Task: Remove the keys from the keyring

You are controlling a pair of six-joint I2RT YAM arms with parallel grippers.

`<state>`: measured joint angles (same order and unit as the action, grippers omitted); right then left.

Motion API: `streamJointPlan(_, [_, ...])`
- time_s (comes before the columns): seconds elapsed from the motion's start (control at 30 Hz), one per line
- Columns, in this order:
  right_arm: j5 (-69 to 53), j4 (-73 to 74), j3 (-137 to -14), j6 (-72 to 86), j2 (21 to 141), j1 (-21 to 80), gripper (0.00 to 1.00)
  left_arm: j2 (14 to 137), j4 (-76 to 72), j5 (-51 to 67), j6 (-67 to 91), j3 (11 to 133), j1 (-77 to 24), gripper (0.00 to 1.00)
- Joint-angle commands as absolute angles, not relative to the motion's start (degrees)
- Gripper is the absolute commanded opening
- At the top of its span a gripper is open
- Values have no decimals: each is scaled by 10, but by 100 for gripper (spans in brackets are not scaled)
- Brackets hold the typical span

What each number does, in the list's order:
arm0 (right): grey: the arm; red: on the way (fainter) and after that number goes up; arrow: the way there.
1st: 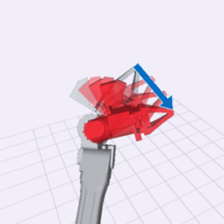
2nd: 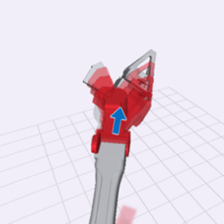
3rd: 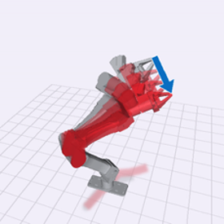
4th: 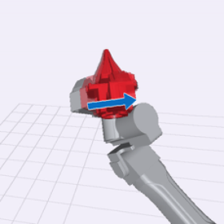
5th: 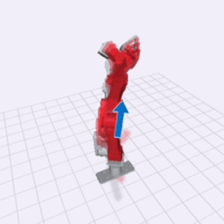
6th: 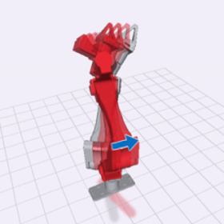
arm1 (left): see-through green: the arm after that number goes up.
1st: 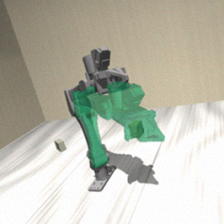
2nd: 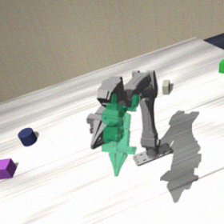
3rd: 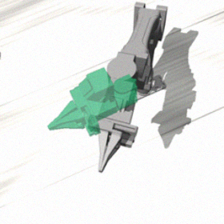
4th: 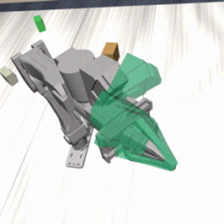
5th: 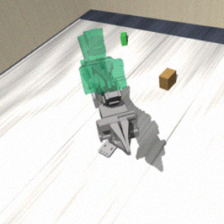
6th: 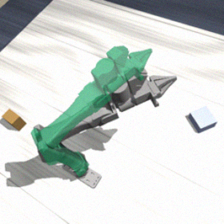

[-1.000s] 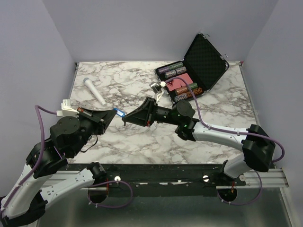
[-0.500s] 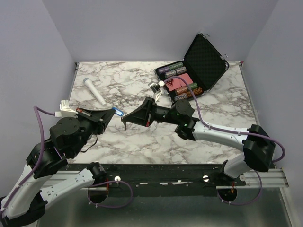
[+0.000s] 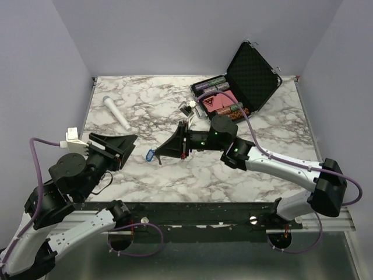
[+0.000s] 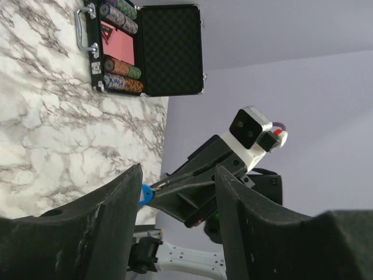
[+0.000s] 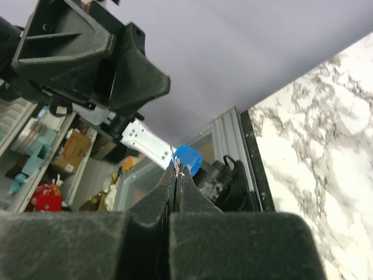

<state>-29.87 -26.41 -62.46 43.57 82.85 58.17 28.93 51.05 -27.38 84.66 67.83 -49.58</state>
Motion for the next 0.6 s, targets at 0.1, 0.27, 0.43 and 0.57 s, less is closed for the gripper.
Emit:
streamJointPlan(0.1, [-371, 18, -692, 288, 769, 585, 1, 233, 419, -195, 566, 644, -497, 55])
streamJointPlan(0.27, [-414, 160, -730, 222, 753, 585, 1, 218, 394, -41, 376, 638, -497, 53])
streamJointPlan(0.43, [-394, 354, -797, 157, 773, 584, 1, 232, 399, 96, 301, 635, -497, 57])
streamJointPlan(0.57, [-375, 410, -803, 145, 769, 585, 1, 276, 390, 193, 280, 629, -497, 57])
